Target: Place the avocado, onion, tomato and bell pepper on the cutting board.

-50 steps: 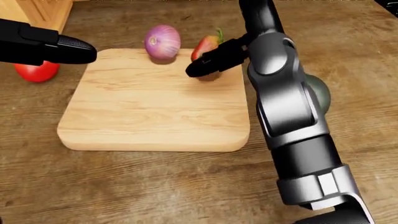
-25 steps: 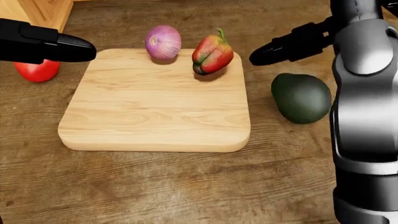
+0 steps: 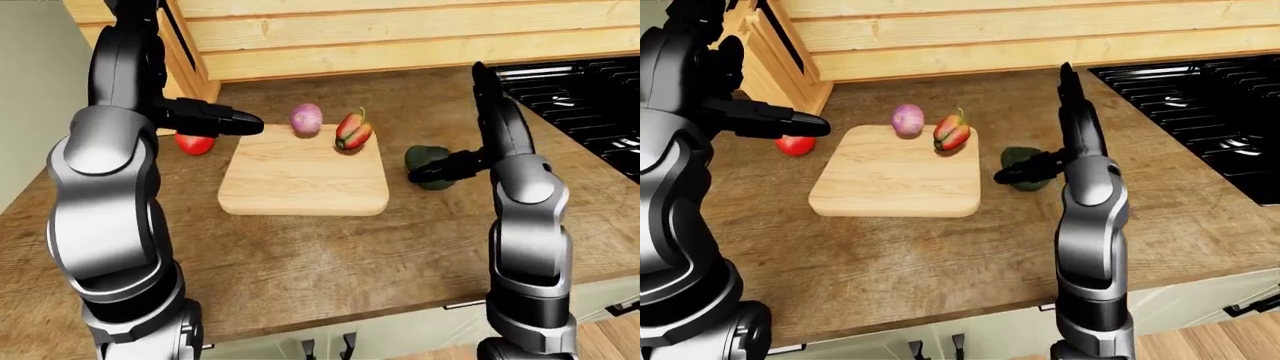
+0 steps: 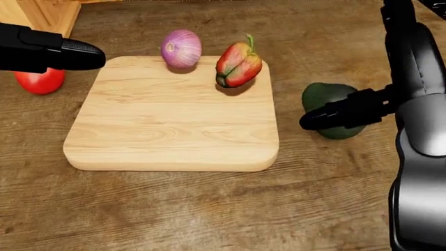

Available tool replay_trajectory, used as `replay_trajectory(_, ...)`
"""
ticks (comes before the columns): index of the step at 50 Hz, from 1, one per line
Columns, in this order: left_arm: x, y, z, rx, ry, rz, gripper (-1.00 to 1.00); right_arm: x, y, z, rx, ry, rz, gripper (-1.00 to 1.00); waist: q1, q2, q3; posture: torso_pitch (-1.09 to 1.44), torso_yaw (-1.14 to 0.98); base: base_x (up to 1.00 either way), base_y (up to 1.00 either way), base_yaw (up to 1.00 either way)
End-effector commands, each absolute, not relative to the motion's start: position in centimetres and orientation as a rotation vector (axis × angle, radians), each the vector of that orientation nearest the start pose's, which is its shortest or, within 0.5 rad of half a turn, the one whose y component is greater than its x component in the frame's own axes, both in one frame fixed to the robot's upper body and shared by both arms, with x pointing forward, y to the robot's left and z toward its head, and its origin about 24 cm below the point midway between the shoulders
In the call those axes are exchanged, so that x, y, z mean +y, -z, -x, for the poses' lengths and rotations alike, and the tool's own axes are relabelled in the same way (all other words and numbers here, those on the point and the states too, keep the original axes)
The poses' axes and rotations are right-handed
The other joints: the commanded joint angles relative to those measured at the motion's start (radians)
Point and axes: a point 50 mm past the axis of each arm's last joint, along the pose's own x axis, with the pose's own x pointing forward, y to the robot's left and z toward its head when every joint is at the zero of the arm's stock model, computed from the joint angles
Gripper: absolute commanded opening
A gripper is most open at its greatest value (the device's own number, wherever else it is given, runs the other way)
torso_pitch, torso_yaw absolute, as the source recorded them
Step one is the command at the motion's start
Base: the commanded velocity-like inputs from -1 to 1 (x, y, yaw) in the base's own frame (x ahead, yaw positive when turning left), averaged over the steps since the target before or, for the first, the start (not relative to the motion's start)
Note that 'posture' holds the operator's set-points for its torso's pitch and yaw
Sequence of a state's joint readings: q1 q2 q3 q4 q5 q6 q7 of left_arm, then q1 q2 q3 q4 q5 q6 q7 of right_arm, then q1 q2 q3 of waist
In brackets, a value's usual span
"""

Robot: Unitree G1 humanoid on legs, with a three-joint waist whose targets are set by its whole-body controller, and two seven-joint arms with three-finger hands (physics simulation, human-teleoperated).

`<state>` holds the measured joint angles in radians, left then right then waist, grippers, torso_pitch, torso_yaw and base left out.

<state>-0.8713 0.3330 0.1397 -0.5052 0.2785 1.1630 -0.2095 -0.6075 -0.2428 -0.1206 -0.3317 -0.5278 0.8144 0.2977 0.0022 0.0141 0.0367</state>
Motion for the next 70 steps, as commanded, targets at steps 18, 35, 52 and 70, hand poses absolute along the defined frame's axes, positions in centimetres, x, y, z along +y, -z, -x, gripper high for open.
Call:
replay_trajectory(18,18.5,-31.2,-28.6,-0.284,-0.178,-0.337,1.00,-20.0,-20.8,-30.1,-0.104,0.208,0.512,1.00,0.000,-0.007,-0.024,0.00,0.00,0.00,0.00,0.00)
replay_trajectory(35,18.6,-31.0,-28.5,-0.281,-0.184,-0.343,1.00,-21.0,-18.4,-29.9,-0.049,0.221,0.481,0.95,0.000,-0.010,-0.026,0.00,0.00,0.00,0.00,0.00)
replay_trajectory(52,18.7,-31.0,-28.5,-0.281,-0.189,-0.347,1.00,-20.8,-17.9,-30.0,-0.038,0.211,0.469,0.28,-0.001,-0.009,-0.029,0.00,0.00,0.00,0.00,0.00)
replay_trajectory(70,19.0,-31.7,-28.1,-0.293,-0.203,-0.350,1.00,-20.6,-19.2,-29.8,-0.069,0.209,0.467,-0.32,-0.001,-0.014,-0.026,0.00,0.00,0.00,0.00,0.00)
